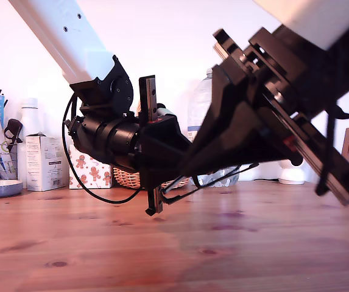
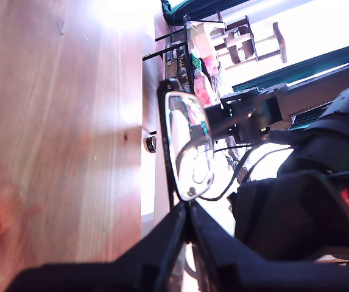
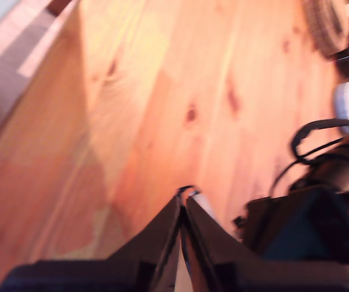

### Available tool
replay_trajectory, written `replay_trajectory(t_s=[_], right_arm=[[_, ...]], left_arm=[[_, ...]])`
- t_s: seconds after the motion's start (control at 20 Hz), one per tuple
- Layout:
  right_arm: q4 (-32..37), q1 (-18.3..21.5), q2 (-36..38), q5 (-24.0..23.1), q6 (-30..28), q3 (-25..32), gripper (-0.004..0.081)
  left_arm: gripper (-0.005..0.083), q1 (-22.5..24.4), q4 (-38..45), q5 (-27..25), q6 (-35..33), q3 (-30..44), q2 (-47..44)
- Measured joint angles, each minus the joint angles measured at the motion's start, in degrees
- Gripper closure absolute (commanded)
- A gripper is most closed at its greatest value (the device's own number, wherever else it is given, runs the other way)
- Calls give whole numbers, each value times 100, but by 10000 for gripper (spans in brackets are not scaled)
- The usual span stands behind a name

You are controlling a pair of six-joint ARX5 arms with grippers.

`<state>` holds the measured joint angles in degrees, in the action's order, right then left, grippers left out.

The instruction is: Pick up the glasses and open them, then place them back on the table

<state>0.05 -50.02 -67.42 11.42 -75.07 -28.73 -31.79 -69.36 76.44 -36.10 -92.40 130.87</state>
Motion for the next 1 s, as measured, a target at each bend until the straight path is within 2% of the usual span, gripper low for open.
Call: replay_trajectory(t_s=[0.35,1.0], right_arm=[[-168,-72,0,-2,0,0,782],[-922,-221,0,-7,-4,0,782]], left_arm=[[794,-7,-79,-9,0,0,0],[794,-7,-256,-114,-33,0,0]])
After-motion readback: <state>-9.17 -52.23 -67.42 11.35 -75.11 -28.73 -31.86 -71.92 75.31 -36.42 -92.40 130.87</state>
